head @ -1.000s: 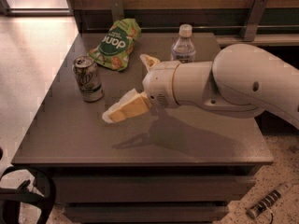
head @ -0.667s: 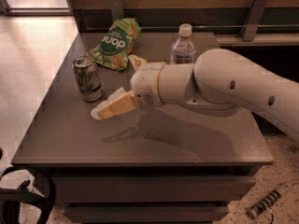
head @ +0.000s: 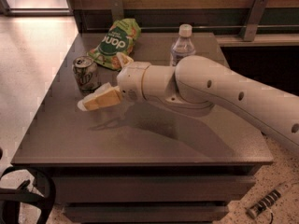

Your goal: Pick 7up can

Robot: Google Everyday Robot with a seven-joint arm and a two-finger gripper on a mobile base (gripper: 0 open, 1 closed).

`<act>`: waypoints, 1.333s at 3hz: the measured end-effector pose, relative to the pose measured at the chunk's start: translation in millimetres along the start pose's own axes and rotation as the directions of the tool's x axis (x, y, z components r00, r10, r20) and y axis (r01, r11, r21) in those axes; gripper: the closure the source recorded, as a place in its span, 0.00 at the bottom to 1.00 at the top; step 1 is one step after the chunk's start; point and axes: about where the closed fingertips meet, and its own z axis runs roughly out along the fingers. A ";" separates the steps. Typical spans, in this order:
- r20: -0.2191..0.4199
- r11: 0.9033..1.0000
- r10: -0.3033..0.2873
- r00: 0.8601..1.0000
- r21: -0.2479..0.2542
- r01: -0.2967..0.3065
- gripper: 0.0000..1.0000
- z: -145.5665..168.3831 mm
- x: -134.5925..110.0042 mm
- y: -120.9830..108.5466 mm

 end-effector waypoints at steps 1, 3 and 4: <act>0.023 1.000 0.014 1.000 -0.003 -0.014 0.00 17.7 1.9 -2.9; 0.055 0.999 0.036 0.998 -0.018 -0.035 0.23 53.7 15.4 -13.4; 0.055 0.999 0.034 0.998 -0.020 -0.033 0.44 53.3 13.4 -11.2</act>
Offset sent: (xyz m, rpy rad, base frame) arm 0.0396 0.0394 -0.0251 0.0746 0.0164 0.0104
